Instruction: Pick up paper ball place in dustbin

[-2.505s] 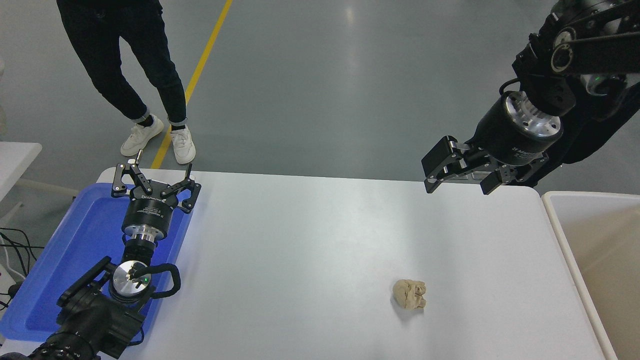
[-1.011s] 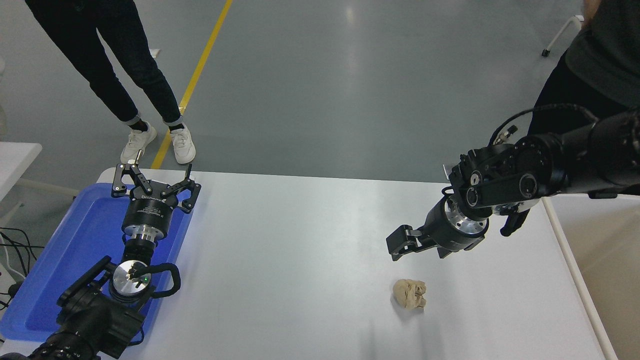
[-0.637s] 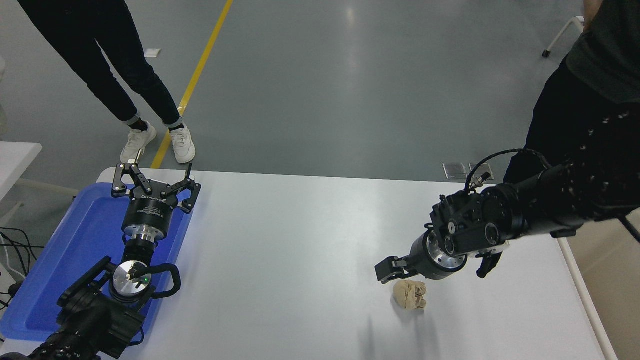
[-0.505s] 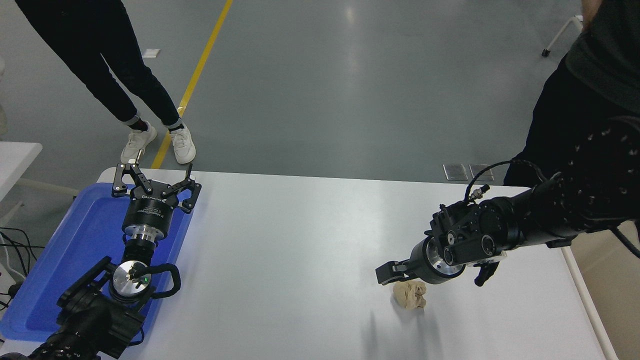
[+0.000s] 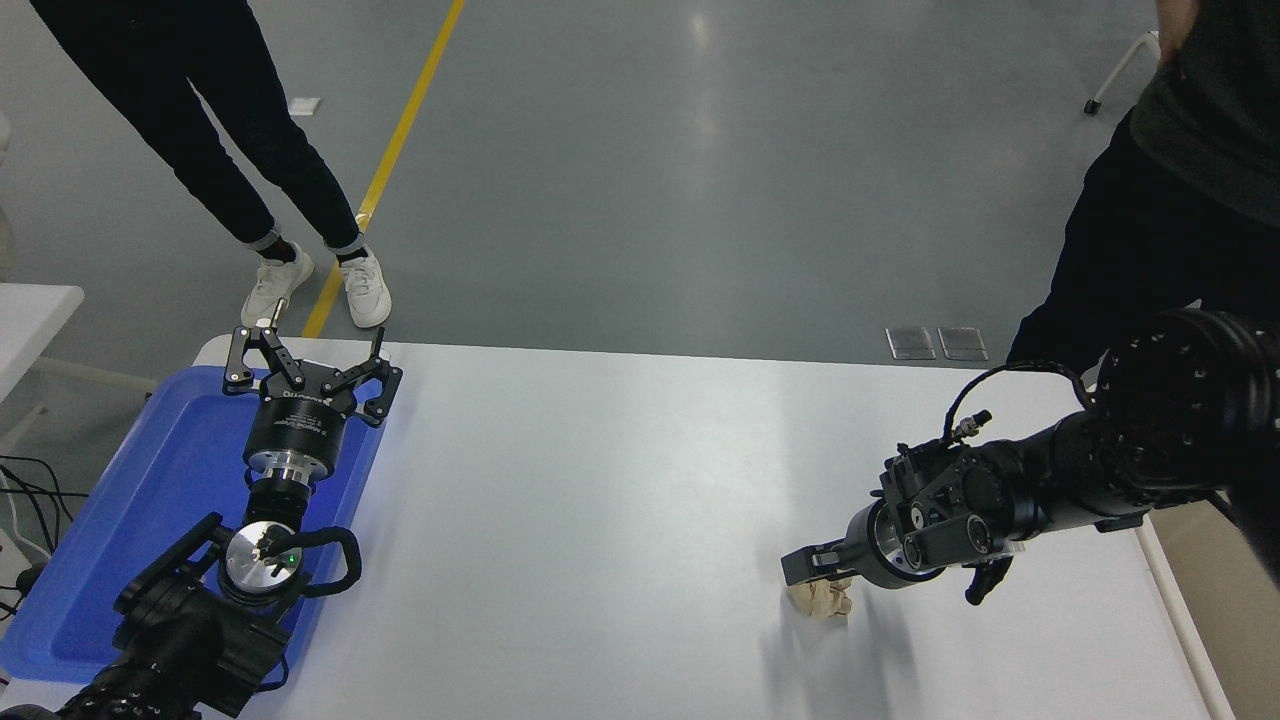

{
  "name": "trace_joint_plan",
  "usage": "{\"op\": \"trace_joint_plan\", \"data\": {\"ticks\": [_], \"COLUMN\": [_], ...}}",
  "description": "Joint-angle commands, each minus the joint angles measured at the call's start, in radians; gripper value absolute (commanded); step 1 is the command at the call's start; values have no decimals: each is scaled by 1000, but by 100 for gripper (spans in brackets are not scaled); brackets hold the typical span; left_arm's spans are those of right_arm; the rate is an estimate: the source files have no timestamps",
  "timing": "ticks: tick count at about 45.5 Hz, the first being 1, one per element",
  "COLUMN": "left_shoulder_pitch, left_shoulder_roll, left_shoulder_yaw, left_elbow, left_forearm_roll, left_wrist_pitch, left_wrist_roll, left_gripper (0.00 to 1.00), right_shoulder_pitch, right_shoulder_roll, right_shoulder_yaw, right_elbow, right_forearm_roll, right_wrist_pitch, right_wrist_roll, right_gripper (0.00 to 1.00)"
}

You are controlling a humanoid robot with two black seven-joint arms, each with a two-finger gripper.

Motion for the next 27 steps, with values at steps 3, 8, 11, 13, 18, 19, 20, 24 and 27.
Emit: {"op": "trace_joint_plan", "data": {"ticks": [3,8,11,13,18,19,20,24,27], "left_shoulder_pitch": [0,0,0,0,0,0,0,0,0], "left_shoulder_roll": [0,0,0,0,0,0,0,0,0], "left_shoulder_yaw": [0,0,0,0,0,0,0,0,0], "left_elbow": [0,0,0,0,0,0,0,0,0], "left_forearm_roll": [0,0,0,0,0,0,0,0,0], "left_wrist_pitch": [0,0,0,0,0,0,0,0,0], "left_wrist_roll": [0,0,0,0,0,0,0,2,0], "left_gripper": [100,100,100,100,100,100,100,100,100], "right_shoulder_pitch": [-28,-35,-40,-42,-43,-45,-45,-46,-46], "right_shoulder_roll": [1,1,1,1,1,1,1,1,1], "right_shoulder_yaw": [7,10,12,12,12,13,13,20,18], "right_elbow": [-12,-12,-12,-13,-13,-15,-15,-15,-13], "right_forearm_roll": [6,8,9,9,12,15,18,26,26], "right_wrist_pitch": [-5,-7,-7,-7,-8,-8,-8,-13,-16], "right_wrist_roll": [-2,-2,-2,-2,-2,-2,-1,-1,-1], "right_gripper": [100,96,89,83,76,74,72,61,40]}}
